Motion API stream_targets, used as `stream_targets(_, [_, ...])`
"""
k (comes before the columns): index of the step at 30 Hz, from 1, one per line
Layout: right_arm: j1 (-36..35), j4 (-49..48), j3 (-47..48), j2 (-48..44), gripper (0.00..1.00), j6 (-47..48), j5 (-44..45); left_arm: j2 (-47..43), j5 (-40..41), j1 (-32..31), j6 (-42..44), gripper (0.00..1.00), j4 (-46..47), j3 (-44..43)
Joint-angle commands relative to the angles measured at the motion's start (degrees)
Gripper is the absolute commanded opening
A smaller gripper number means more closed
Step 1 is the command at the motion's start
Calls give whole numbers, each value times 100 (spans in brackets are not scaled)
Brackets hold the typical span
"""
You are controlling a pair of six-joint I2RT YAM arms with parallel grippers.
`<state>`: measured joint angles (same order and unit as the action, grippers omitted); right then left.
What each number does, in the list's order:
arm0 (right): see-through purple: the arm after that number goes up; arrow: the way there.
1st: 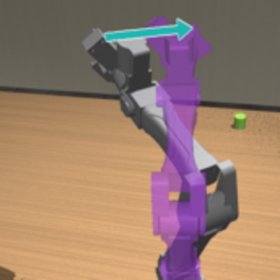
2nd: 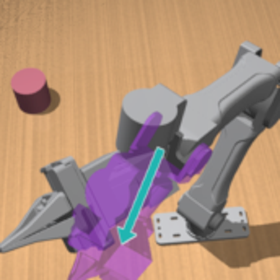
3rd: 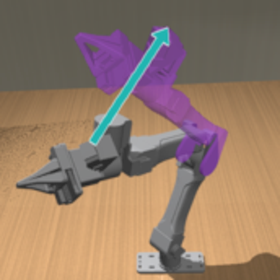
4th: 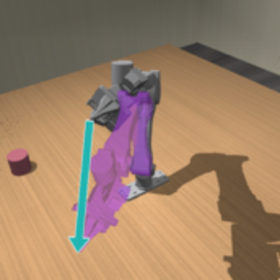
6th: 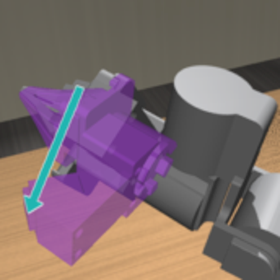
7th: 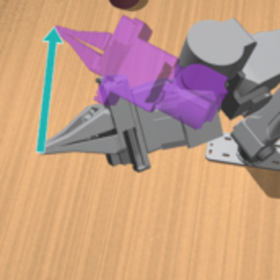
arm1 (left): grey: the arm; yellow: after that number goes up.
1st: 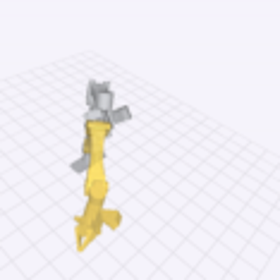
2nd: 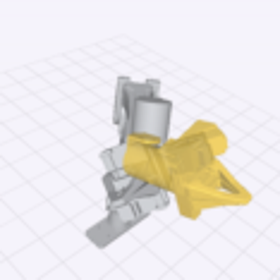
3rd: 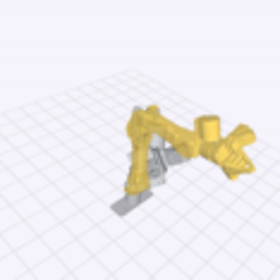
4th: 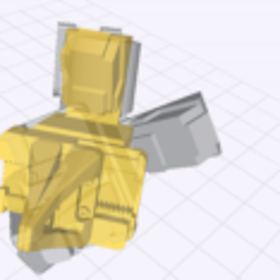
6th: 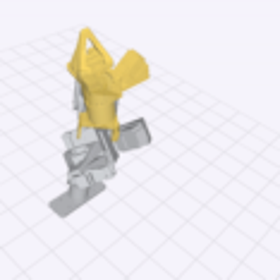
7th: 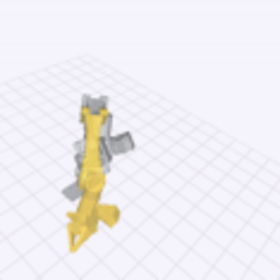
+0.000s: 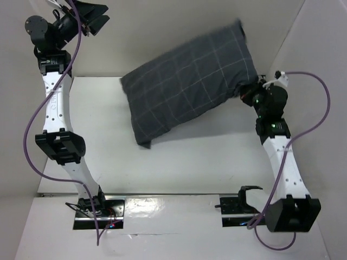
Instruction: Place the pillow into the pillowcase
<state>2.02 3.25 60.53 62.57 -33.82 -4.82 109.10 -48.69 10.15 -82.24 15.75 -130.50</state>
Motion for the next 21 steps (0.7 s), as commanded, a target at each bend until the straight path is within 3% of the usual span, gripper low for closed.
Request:
stream_targets(1, [-105, 465, -479, -771, 0, -63, -317, -432, -247, 39, 270, 94, 437, 374])
stream_targets(7, [-105, 1650, -1148, -1475, 0, 51, -143, -889, -247, -13, 463, 91, 579, 1016])
stream_targets(8, [-105, 1810, -1201, -1527, 8, 104, -3, -1003, -247, -13, 515, 91, 579, 1113])
stream_targets(10, [-105, 2309, -1202, -1528, 59, 165, 156, -1110, -404, -66, 785, 91, 378, 1350])
stream_targets(11, [-105, 2469, -1062, -1467, 75, 270, 331, -1258, -405, -127, 936, 91, 211, 1456])
stream_targets(13, [-105, 2698, -957, -1467, 92, 323, 534, -1469, -405, -206, 1452, 91, -79, 1824])
stream_targets(16, [-105, 3154, -605, -1414, 100, 324, 903, -1803, -194, -259, 2008, 91, -834, 2746])
stream_targets(18, [-105, 3322, -482, -1414, 100, 324, 1088, -1857, -141, -259, 2071, 90, -837, 3011])
stream_targets(21, [-105, 3568, -402, -1677, 91, 324, 1334, -1919, -141, -259, 2220, 89, -976, 3241])
